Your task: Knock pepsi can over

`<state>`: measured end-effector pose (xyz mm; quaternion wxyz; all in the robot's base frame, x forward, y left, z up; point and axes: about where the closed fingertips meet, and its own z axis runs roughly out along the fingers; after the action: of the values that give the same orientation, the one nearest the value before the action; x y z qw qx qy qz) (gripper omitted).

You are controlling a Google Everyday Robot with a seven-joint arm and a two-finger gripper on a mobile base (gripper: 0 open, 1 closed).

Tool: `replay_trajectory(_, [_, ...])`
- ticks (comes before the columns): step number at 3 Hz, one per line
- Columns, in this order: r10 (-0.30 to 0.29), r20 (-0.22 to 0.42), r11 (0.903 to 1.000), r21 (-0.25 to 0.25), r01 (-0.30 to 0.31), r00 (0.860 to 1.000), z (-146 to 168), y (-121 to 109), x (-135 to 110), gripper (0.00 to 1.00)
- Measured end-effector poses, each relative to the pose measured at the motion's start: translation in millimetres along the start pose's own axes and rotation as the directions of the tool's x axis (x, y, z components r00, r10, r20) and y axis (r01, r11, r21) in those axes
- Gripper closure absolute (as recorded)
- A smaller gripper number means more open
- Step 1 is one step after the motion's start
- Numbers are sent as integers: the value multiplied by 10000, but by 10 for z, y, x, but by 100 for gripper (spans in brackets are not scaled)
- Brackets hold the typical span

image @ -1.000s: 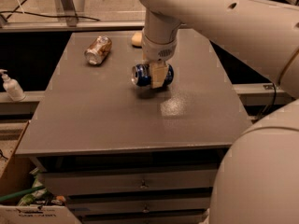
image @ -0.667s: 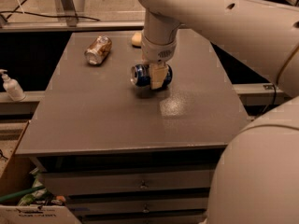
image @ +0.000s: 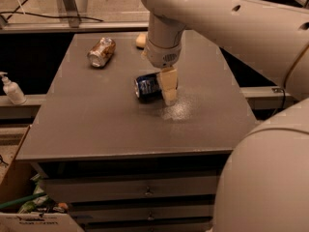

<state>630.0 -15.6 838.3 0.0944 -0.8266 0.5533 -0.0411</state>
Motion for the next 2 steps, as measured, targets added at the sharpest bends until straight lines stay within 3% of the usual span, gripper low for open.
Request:
replay_trajectory(1, [314,478,9991,268,-327,9984,-19,-2,-6,0])
replay_trajectory(2, [1045,1642,9901,757,-1182,9809,-91,18,8,0])
